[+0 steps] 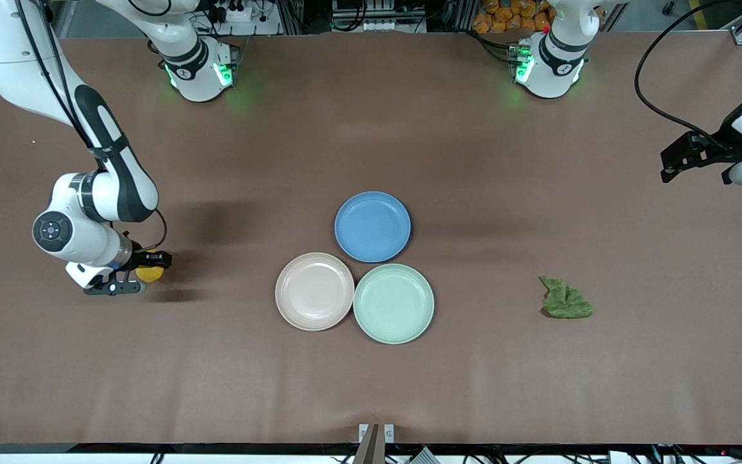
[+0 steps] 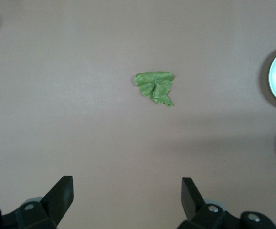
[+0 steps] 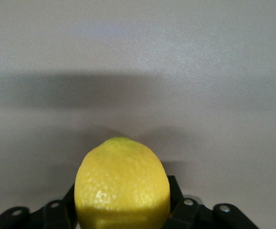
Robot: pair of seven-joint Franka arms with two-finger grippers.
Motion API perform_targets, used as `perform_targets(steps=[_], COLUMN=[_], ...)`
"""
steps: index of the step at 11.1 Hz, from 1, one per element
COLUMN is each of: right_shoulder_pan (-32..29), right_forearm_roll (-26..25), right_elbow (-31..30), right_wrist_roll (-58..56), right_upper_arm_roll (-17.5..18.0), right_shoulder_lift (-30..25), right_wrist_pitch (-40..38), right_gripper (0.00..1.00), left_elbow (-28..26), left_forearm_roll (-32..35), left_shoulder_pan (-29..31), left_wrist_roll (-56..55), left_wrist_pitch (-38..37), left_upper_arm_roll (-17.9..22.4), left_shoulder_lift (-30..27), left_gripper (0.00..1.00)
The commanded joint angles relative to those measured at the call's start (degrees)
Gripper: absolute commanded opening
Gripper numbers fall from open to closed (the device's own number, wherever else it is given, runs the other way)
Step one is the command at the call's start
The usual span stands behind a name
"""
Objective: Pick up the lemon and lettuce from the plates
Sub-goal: 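Lift the lemon off the cream plate and carry it with the right gripper, then lower the lemon to the table and open the right gripper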
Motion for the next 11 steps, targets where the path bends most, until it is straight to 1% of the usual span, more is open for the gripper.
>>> perform_targets(steps=[1, 4, 7, 9, 11], right_shoulder_pan=[-0.52, 0.44, 1.67, 2.46, 2.46], right_forearm_roll=[-0.35, -0.27, -0.18, -0.27, -0.27], right_elbow=[-0.24, 1.43, 3.71, 3.89, 5.47], right_wrist_roll=[-0.15, -0.42, 0.28, 0.73, 0.82], right_upper_arm_roll=[0.2, -0.76, -1.03, -1.03, -1.03], right_shoulder_lift=[-0.88, -1.93, -5.35, -9.38, -13.34], right_wrist_pitch=[-0.04, -2.41, -10.21, -14.43, -19.96], right_gripper=[1.0, 1.0, 1.0, 1.0, 1.0], left_elbow=[0.93, 2.24, 2.77, 3.83, 3.83], left_forearm_roll=[-1.24, -1.5, -2.81, -3.26, -3.18], left_shoulder_pan=[0.36, 0.28, 0.19, 0.1, 0.28], left_wrist_roll=[0.93, 0.93, 0.84, 0.58, 0.67], left_wrist_pitch=[0.2, -0.16, -0.24, -0.24, -0.42], left_upper_arm_roll=[0.0, -0.17, -0.44, -0.53, -0.44], left_shoulder_lift=[-0.77, -0.86, -0.86, -0.77, -0.77], left_gripper=[1.0, 1.0, 1.0, 1.0, 1.0])
